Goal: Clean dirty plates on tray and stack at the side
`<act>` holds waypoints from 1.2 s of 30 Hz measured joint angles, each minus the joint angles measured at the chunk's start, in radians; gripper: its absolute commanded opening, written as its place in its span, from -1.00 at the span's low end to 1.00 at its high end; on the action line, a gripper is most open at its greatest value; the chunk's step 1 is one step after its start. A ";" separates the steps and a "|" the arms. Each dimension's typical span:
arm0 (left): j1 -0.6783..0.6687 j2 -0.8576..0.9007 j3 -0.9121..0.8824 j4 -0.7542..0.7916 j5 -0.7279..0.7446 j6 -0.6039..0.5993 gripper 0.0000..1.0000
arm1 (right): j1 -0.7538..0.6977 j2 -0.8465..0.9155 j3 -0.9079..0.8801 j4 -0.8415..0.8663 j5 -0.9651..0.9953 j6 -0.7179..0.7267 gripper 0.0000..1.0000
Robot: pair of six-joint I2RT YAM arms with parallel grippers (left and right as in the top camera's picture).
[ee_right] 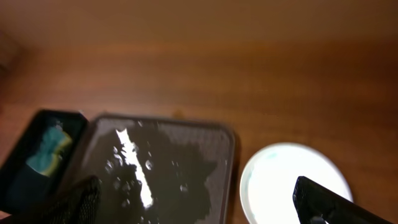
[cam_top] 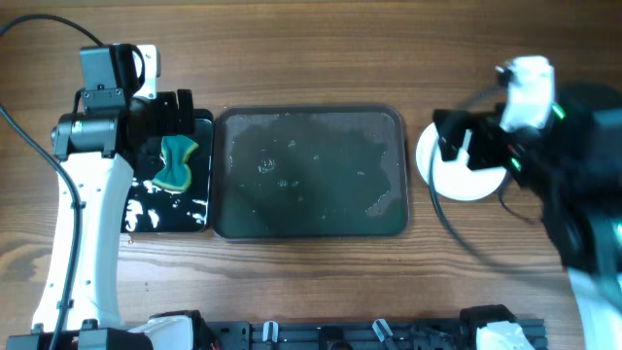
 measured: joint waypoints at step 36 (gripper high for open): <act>0.000 0.003 0.000 -0.004 0.000 0.000 1.00 | -0.032 -0.892 -1.301 1.032 0.116 -0.044 0.99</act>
